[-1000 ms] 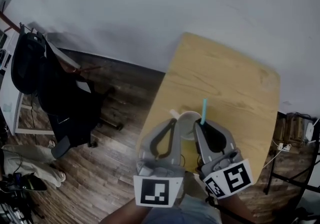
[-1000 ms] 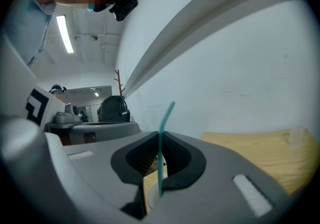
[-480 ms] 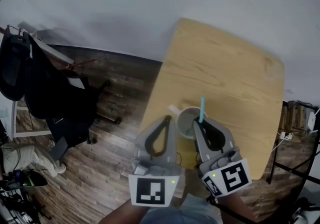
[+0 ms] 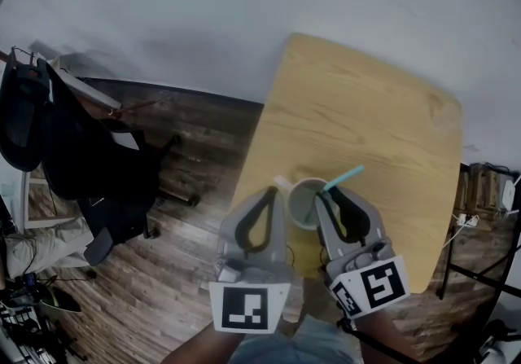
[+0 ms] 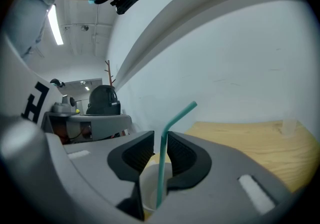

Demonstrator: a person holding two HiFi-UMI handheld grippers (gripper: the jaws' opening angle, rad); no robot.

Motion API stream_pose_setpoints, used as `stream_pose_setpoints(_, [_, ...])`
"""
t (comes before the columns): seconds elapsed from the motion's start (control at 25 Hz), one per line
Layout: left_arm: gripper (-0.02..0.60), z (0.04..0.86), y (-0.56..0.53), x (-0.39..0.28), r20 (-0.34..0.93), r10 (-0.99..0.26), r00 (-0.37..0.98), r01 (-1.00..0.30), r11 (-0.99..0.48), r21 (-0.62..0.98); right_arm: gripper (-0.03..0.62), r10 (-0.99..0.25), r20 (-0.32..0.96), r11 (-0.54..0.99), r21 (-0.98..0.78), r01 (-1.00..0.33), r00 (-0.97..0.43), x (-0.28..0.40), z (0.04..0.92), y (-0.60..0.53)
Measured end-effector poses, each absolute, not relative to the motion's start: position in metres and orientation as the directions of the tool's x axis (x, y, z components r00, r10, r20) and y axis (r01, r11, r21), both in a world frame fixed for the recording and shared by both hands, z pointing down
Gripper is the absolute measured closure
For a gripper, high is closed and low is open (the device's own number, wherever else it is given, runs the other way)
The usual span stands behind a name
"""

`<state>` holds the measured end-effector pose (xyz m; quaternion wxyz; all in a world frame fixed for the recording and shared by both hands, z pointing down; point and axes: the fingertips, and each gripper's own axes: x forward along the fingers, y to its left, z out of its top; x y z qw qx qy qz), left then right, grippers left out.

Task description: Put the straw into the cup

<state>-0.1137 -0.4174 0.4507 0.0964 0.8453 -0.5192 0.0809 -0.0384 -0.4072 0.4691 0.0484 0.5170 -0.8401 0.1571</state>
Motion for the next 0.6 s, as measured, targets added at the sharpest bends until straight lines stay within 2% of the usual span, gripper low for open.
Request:
stream_pose_setpoints(0.28, [0.563,0.441,-0.420,-0.112,0.224,-0.867,0.446,-0.895,-0.438,0.083,0.503,-0.867,0.225,0.405,-0.205,-0.891,-0.446,-0.032,0.456,-0.410])
stream_pose_setpoints(0.6, [0.563,0.399,-0.417,-0.096,0.146,-0.873,0.465,-0.885,-0.459,0.074,0.512,-0.892,0.131,0.407,-0.181,-0.895,-0.432,-0.019,0.405,-0.404])
